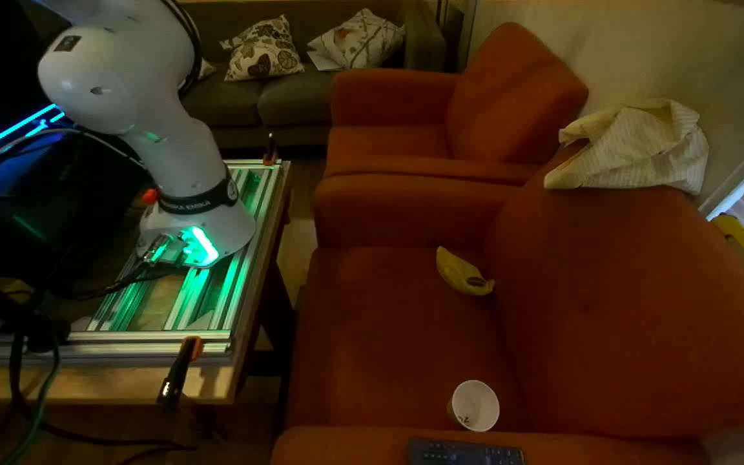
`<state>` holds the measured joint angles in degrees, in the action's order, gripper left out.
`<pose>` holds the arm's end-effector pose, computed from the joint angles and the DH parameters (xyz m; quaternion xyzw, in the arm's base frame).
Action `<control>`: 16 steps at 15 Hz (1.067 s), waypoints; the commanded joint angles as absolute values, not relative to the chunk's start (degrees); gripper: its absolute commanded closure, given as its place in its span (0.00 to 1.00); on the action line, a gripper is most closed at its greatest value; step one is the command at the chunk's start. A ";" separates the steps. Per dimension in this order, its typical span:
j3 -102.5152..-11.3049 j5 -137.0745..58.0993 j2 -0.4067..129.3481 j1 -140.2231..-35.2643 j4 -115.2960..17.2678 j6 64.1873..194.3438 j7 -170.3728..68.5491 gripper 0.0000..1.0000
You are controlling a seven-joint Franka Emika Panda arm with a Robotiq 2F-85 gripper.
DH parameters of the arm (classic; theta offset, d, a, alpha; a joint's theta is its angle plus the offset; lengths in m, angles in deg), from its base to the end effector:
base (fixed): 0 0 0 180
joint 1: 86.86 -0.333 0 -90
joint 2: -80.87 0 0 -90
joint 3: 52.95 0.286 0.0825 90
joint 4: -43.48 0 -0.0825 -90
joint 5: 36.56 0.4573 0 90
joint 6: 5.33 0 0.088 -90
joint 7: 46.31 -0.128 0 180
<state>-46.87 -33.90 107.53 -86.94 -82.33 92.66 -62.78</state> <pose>0.4922 0.0610 0.5031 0.9950 -0.0992 -0.0108 0.0029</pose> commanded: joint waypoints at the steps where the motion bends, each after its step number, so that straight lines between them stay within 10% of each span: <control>1: -46.98 -33.96 107.49 -87.06 -82.23 92.57 -62.82 0.00; 16: -51.74 -35.80 104.14 -80.59 -93.80 109.76 -67.07 0.00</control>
